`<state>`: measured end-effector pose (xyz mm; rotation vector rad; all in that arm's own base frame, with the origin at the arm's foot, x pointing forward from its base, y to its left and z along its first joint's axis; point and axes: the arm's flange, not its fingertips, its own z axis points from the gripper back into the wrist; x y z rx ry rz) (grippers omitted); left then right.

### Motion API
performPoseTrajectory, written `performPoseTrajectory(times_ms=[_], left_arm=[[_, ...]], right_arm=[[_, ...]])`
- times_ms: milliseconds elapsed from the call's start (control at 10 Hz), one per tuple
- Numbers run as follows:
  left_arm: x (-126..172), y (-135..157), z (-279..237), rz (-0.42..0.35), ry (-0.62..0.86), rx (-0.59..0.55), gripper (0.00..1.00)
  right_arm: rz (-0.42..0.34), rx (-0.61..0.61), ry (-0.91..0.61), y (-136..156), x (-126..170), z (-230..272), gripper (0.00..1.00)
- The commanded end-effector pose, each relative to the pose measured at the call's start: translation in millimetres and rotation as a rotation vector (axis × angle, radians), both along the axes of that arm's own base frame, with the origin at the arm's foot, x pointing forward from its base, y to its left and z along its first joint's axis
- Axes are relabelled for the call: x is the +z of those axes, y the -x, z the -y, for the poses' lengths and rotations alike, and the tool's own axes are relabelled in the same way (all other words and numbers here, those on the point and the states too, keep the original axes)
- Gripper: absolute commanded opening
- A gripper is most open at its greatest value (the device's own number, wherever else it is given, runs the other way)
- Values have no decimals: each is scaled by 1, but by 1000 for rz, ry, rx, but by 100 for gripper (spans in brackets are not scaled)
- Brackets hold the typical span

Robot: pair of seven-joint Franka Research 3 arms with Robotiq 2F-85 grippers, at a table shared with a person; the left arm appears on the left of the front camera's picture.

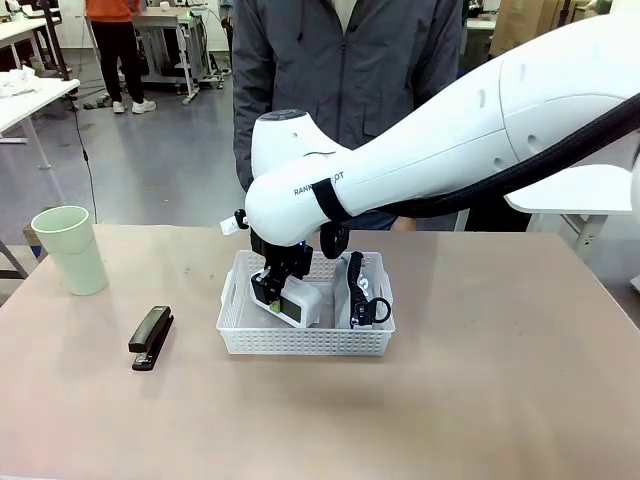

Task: Efficiently arrange items inside the basket to fit them all.
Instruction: Pick up the Digital clock and place it inside the Organizing basket.

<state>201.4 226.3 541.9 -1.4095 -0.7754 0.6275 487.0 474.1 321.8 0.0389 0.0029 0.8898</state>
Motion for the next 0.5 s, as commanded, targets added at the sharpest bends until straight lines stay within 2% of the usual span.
performPoseTrajectory(times_ms=[0, 300, 400], left_arm=[[1, 1, 0, 15, -6, -6, 100], [1, 1, 0, 15, -6, -6, 100], [1, 1, 0, 15, -6, -6, 100]], right_arm=[[-18, 19, 17, -3, 11, -1, 51], [-32, 34, 29, -4, 11, 0, 51], [-41, 38, 33, -4, 10, 1, 57]])
